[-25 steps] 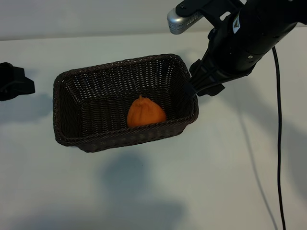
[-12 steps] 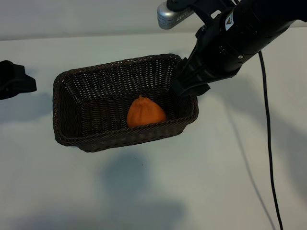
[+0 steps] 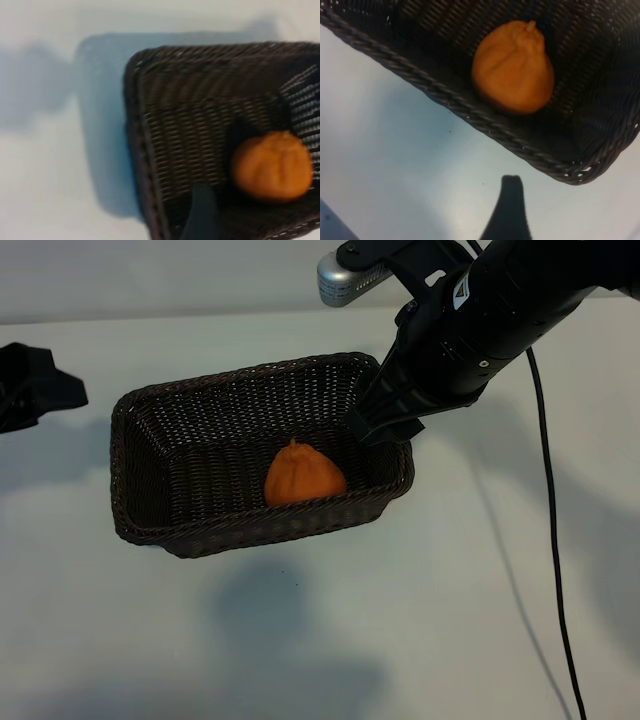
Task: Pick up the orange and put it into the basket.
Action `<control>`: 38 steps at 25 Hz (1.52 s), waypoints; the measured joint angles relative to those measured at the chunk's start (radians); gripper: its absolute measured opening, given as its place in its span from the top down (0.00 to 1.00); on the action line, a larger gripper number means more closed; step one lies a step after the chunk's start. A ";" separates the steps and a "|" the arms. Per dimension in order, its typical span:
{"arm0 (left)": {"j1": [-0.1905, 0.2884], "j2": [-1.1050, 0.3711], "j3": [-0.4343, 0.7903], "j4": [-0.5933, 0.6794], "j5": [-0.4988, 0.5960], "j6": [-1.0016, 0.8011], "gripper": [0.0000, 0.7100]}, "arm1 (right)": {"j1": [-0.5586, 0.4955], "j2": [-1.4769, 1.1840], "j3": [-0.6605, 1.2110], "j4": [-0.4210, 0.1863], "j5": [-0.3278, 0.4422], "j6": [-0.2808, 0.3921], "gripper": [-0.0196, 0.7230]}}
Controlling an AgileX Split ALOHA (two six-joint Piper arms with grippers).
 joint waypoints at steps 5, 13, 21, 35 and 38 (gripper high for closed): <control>0.000 0.018 0.000 -0.154 0.025 0.129 0.17 | 0.000 0.000 0.000 0.002 0.000 -0.008 0.17; 0.000 0.091 0.000 -0.239 0.066 0.207 0.17 | 0.000 0.000 0.000 0.003 0.000 -0.012 0.17; 0.000 0.094 0.000 -0.268 0.067 0.233 0.17 | 0.000 0.000 0.000 0.004 0.000 -0.012 0.17; 0.000 0.094 0.000 -0.268 0.067 0.233 0.17 | 0.000 0.000 0.000 0.005 0.000 -0.013 0.17; 0.000 0.094 0.000 -0.268 0.067 0.233 0.17 | 0.000 0.000 0.000 0.005 0.000 -0.013 0.17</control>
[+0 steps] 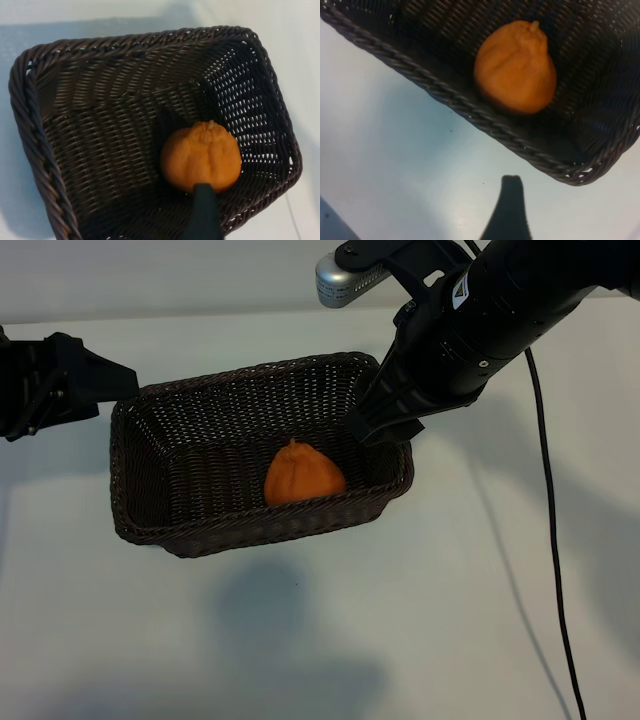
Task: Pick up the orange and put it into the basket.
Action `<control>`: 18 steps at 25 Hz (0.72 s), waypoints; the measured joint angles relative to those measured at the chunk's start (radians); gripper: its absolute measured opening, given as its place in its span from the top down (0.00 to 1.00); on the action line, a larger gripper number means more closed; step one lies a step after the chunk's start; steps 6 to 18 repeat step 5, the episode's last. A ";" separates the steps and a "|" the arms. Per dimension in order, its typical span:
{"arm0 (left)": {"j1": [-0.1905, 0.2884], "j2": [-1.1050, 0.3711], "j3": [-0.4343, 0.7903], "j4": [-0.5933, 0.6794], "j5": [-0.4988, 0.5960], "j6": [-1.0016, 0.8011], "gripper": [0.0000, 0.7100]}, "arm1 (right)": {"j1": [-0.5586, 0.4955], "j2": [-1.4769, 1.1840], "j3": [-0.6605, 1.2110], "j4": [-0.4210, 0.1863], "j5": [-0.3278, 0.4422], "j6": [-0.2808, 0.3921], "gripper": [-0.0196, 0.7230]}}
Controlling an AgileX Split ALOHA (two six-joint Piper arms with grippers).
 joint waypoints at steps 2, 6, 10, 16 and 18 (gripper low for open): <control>0.000 0.000 0.000 0.000 0.000 0.000 0.17 | 0.000 0.000 0.000 0.000 0.000 -0.002 0.17; 0.000 0.000 0.000 0.000 0.000 0.000 0.17 | 0.000 0.000 0.000 0.001 0.000 -0.002 0.17; 0.000 0.000 0.000 0.000 0.000 0.000 0.17 | 0.000 0.000 0.000 0.001 0.000 -0.002 0.17; 0.000 0.000 0.000 0.000 0.000 0.000 0.17 | 0.000 0.000 0.000 0.001 0.000 -0.002 0.17; 0.000 0.000 0.000 0.000 0.000 0.000 0.17 | 0.000 0.000 0.000 0.001 0.000 -0.002 0.17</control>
